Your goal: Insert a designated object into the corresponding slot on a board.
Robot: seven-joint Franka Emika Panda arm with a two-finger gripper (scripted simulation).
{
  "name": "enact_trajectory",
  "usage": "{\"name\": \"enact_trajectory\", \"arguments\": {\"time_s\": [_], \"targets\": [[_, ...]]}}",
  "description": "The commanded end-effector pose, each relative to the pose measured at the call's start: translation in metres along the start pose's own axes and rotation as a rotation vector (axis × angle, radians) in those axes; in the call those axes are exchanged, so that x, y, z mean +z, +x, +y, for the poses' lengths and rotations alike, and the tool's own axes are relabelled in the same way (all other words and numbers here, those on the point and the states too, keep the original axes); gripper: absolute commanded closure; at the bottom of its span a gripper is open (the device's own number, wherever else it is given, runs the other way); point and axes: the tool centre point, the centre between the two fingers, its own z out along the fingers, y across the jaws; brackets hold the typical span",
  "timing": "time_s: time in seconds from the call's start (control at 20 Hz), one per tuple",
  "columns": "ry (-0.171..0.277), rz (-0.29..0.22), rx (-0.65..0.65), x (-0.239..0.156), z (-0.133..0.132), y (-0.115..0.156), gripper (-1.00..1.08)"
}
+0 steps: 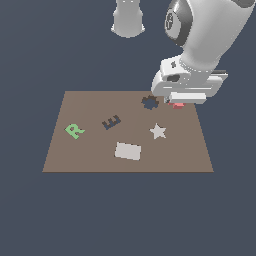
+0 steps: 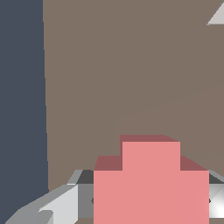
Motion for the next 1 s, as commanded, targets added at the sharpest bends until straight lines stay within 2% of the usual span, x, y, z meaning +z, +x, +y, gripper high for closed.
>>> {"name": "enact_trajectory", "arguments": {"time_s": [0.0, 0.65, 0.8, 0.95], "targets": [[0.0, 0.0, 0.001, 0.001, 0.0, 0.0, 1.08], [0.0, 0.0, 0.003, -0.003, 0.001, 0.001, 1.08], [0.0, 0.0, 0.038, -0.003, 0.01, 0.003, 1.08], [0.0, 0.0, 0.116, -0.005, 0.03, 0.006, 1.08]]}}
